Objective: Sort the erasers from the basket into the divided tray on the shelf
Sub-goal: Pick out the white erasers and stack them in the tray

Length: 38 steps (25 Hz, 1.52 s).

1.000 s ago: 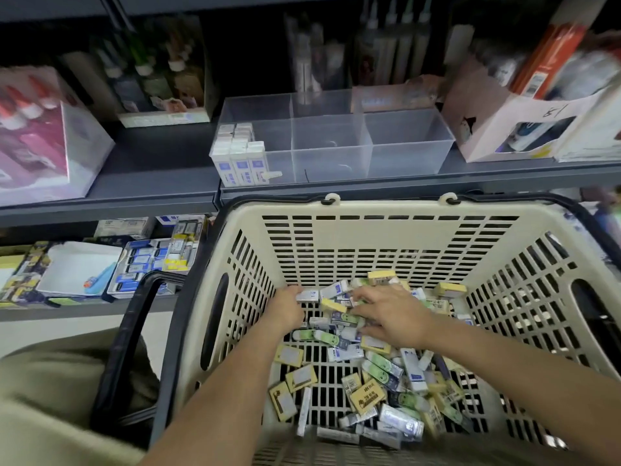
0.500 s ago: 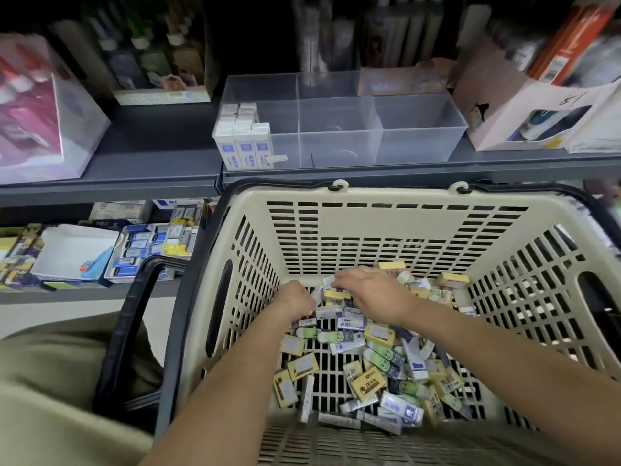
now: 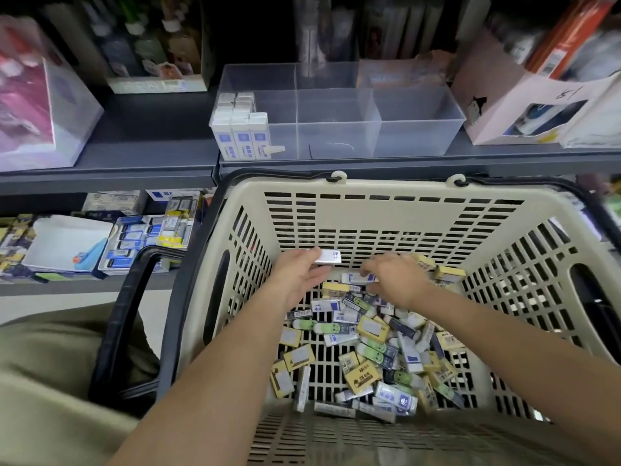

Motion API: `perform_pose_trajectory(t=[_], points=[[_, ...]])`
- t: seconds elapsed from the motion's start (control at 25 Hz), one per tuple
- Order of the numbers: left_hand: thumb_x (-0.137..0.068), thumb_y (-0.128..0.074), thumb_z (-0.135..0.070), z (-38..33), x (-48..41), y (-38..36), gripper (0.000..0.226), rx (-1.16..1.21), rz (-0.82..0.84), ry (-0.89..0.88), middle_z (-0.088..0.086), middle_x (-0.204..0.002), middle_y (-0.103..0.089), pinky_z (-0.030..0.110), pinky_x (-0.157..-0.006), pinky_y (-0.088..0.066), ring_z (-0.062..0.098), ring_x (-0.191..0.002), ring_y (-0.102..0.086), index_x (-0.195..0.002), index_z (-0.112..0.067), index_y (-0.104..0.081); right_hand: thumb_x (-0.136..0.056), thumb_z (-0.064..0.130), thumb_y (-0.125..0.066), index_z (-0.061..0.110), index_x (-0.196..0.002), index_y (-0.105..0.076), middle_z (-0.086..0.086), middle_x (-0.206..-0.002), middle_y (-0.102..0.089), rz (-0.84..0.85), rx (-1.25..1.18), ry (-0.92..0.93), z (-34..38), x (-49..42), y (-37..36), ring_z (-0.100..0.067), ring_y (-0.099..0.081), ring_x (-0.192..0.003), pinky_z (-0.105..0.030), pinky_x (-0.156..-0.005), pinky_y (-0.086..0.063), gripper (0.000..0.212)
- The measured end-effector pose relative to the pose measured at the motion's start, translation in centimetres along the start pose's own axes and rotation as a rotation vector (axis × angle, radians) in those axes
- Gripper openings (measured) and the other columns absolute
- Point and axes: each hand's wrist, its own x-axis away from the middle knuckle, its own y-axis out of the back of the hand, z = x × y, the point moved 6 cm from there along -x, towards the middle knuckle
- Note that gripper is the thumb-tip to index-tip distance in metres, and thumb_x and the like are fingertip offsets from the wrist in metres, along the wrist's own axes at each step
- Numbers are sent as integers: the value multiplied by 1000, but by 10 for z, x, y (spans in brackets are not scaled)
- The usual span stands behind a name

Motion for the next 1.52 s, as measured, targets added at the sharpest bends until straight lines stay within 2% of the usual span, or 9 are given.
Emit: perform_pose_trajectory(t=[0.2, 0.32, 0.52, 0.68, 0.76, 0.88, 1.04, 1.32, 1.52], points=[[-89, -59, -6, -16, 6, -12, 19, -287, -52, -201, 18, -106, -66, 19, -54, -49, 10, -70, -60, -107, -1, -63, -79, 39, -69, 32, -101, -62, 18, -90, -59, 20, -261, -54, -22, 26, 31, 0, -53, -84, -19, -79, -35, 24], [-91, -57, -12, -3, 20, -47, 20, -524, 182, -156, 15, -111, -65, 29, -75, -56, 21, -87, -63, -110, -8, -64, -73, 31, -77, 33, -89, -58, 14, -76, -58, 83, -684, -75, -8, 44, 42, 3, -54, -66, -16, -65, -45, 25], [-97, -45, -30, 17, 38, -82, 41, -117, 475, 56, 17, -94, -62, 34, -66, -51, 22, -73, -59, -115, 4, -56, -76, 29, -74, 19, -79, -49, 6, -57, -65, -102, -902, -182, 5, 46, 50, -2, -60, -49, -18, -50, -45, 27], [-92, -46, -48, 26, 38, -72, 41, -164, 523, 213, 5, -77, -65, 31, -63, -53, 17, -72, -63, -101, -10, -60, -88, 19, -62, 17, -81, -59, 1, -70, -69, -63, -1033, -194, -1, 40, 47, -6, -67, -61, -23, -59, -53, 8], [-91, -51, -43, 28, 30, -61, 37, -177, 381, 219, 5, -74, -69, 26, -51, -52, 15, -62, -65, -99, -9, -61, -91, 18, -57, 17, -84, -62, -2, -84, -69, -81, -930, -212, -14, 42, 45, -12, -68, -74, -32, -73, -56, 8], [-89, -51, -45, 26, 16, -43, 41, -181, 214, 217, 4, -65, -68, 23, -44, -49, 14, -52, -61, -106, -9, -60, -91, 16, -53, 23, -112, -62, 2, -120, -60, 8, -181, -50, -20, 45, 27, -15, -55, -108, -37, -98, -42, 25], [-88, -46, -56, 30, 9, -35, 44, -238, 179, 246, 0, -58, -63, 23, -45, -49, 12, -48, -59, -101, -16, -58, -88, 16, -50, 33, -126, -51, 4, -131, -44, 36, 209, 91, -8, 41, 2, -20, -38, -116, -35, -94, -27, 42], [-84, -65, -32, 30, 5, -32, 27, -113, 146, 195, 6, -77, -61, 26, -55, -53, 16, -70, -60, -87, -6, -58, -91, 40, -51, 19, -91, -63, 7, -70, -60, -155, -308, -223, -22, 40, 29, -15, -57, -66, -26, -56, -42, 24], [-80, -71, -18, 26, 11, -46, 21, -61, 241, 158, 8, -77, -72, 34, -55, -56, 20, -71, -70, -96, -9, -60, -91, 24, -52, 15, -96, -69, 0, -77, -68, -73, -632, -23, 21, 24, 34, -11, -57, -62, -26, -62, -49, 19]])
